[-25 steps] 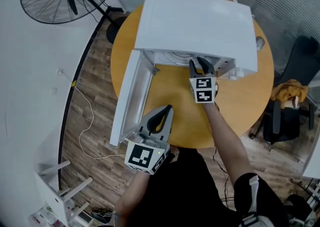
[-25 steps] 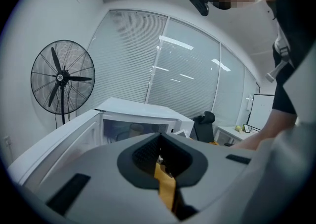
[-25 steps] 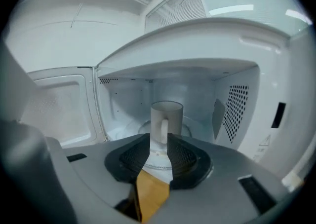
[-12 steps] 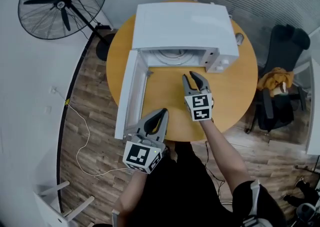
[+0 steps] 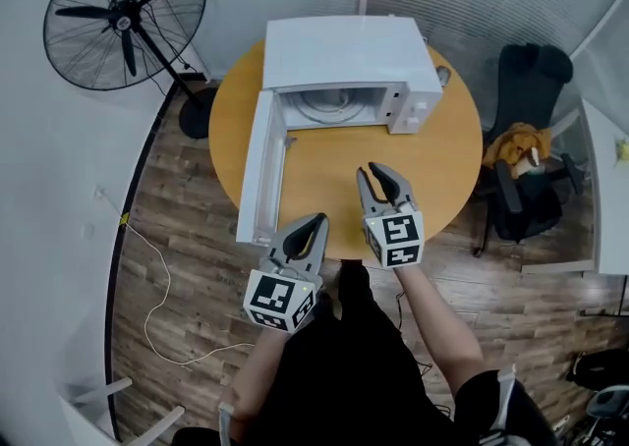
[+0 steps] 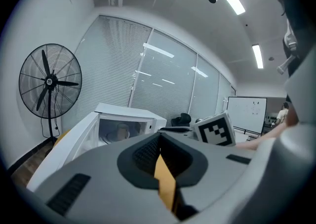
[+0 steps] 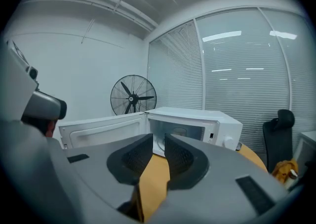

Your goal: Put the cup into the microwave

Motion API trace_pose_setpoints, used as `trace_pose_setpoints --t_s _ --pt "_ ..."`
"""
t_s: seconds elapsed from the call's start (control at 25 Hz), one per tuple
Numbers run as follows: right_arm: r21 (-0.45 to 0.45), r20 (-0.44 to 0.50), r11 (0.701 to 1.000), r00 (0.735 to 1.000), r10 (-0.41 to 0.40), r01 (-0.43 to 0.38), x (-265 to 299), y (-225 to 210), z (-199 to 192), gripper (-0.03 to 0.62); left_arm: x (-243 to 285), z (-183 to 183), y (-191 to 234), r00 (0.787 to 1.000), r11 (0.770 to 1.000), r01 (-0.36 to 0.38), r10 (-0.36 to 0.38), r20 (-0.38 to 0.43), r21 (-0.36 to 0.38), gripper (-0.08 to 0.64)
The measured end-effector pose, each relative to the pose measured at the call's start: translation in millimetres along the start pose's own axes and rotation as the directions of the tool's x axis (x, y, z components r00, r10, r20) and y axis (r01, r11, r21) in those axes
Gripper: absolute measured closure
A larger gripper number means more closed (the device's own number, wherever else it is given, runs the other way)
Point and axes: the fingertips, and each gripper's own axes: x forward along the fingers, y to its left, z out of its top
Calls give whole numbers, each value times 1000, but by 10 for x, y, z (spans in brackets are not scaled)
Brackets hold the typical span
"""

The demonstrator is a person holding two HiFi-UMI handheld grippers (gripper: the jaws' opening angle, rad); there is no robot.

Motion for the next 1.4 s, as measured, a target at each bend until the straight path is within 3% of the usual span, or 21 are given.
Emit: trace_pose_setpoints --t_s 0.52,1.4 --pt "52 37 999 999 -5 3 -1251 652 58 563 -504 -147 -299 995 996 94 -94 13 12 565" --pt "97 102 995 995 19 -29 -1941 857 165 583 -702 -91 -560 992 992 122 -122 33 20 565"
